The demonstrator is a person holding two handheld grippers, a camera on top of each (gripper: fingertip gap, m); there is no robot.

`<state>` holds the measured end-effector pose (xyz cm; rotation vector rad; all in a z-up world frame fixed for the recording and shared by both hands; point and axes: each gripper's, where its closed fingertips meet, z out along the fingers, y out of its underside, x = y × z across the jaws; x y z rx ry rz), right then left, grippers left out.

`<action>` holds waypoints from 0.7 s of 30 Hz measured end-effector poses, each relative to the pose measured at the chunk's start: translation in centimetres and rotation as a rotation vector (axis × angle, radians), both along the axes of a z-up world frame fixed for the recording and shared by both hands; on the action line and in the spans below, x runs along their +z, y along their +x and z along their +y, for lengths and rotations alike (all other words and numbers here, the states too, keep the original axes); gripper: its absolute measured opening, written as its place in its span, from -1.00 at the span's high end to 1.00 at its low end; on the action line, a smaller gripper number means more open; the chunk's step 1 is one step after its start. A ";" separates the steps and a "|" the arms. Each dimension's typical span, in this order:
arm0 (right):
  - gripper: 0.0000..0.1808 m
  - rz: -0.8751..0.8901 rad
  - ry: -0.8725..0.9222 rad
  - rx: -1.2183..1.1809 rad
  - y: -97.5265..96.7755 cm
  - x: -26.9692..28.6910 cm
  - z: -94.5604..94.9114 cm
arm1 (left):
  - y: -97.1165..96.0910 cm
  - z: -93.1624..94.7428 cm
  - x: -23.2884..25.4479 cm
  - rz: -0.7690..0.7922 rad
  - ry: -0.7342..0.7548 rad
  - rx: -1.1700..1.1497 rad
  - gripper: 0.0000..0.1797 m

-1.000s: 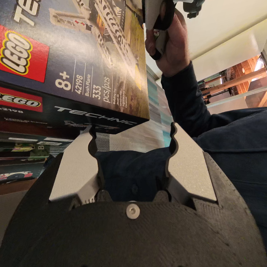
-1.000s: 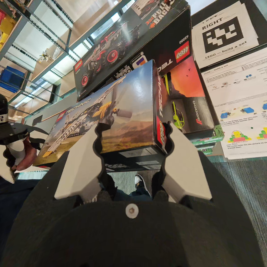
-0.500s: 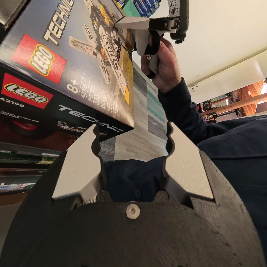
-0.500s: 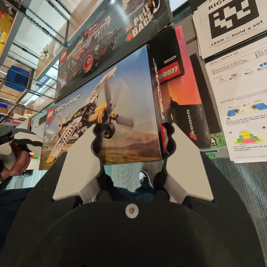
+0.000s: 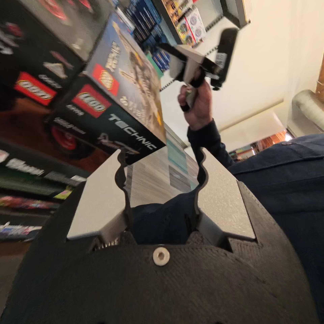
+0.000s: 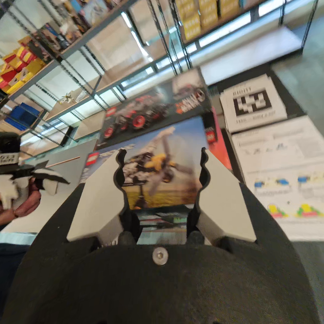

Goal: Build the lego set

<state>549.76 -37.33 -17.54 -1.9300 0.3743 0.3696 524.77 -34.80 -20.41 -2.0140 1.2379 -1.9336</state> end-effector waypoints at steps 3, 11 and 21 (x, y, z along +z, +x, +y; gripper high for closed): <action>0.16 -0.139 0.137 0.166 -6.8 5.0 1.6 | -3.1 3.2 -1.3 0.042 -0.012 0.110 0.11; 0.10 -0.087 0.118 0.779 -32.7 3.2 6.9 | -14.4 11.1 -12.1 0.339 0.060 0.408 -0.03; -0.22 0.195 -0.407 0.854 -44.5 -21.8 14.2 | -29.5 15.4 -29.5 0.667 -0.039 0.726 -0.39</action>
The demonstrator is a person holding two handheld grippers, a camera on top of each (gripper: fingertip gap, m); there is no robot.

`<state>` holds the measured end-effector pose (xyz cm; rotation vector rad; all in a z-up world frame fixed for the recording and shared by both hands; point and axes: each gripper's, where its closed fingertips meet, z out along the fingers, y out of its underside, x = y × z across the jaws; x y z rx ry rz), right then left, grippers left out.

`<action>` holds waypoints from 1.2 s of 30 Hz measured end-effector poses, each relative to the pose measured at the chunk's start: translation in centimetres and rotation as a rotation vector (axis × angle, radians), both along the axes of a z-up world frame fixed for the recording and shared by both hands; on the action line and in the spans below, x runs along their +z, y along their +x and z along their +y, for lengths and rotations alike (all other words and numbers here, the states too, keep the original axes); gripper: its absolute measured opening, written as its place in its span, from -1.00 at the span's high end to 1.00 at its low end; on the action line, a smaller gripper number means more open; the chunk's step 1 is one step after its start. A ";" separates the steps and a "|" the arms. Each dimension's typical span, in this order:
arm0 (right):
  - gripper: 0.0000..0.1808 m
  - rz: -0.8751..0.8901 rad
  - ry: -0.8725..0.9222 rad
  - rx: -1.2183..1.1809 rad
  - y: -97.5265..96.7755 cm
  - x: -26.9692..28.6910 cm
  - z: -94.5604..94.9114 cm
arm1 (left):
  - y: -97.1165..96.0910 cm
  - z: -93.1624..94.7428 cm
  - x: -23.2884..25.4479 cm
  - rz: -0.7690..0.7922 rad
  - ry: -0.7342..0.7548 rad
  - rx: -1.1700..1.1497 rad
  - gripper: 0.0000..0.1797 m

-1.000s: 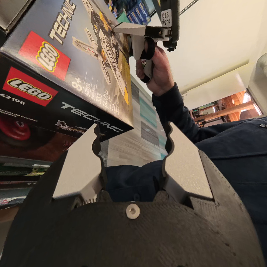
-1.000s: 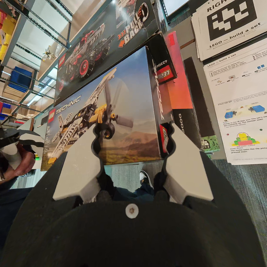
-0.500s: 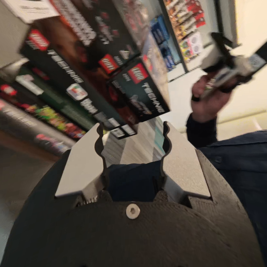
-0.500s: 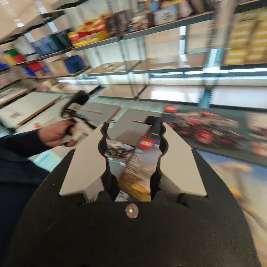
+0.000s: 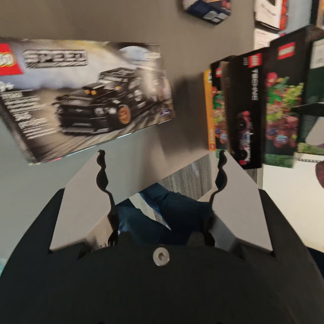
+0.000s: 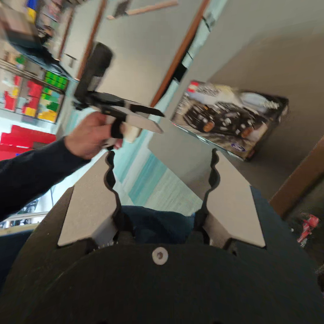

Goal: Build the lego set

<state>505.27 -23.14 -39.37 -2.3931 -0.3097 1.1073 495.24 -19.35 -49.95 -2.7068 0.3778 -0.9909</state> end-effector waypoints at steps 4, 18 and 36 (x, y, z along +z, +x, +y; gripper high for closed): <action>-0.23 0.001 -0.102 -0.060 -1.6 -5.3 2.6 | -3.4 1.0 -4.0 0.071 -0.034 0.042 -0.46; -0.30 -0.243 -0.436 -0.085 -2.1 -23.2 5.2 | -6.3 4.8 -12.4 0.101 -0.214 0.100 -0.47; -0.02 -0.372 -0.439 -0.090 -1.5 -21.3 4.8 | -7.5 3.2 -11.8 0.049 -0.255 0.075 -0.11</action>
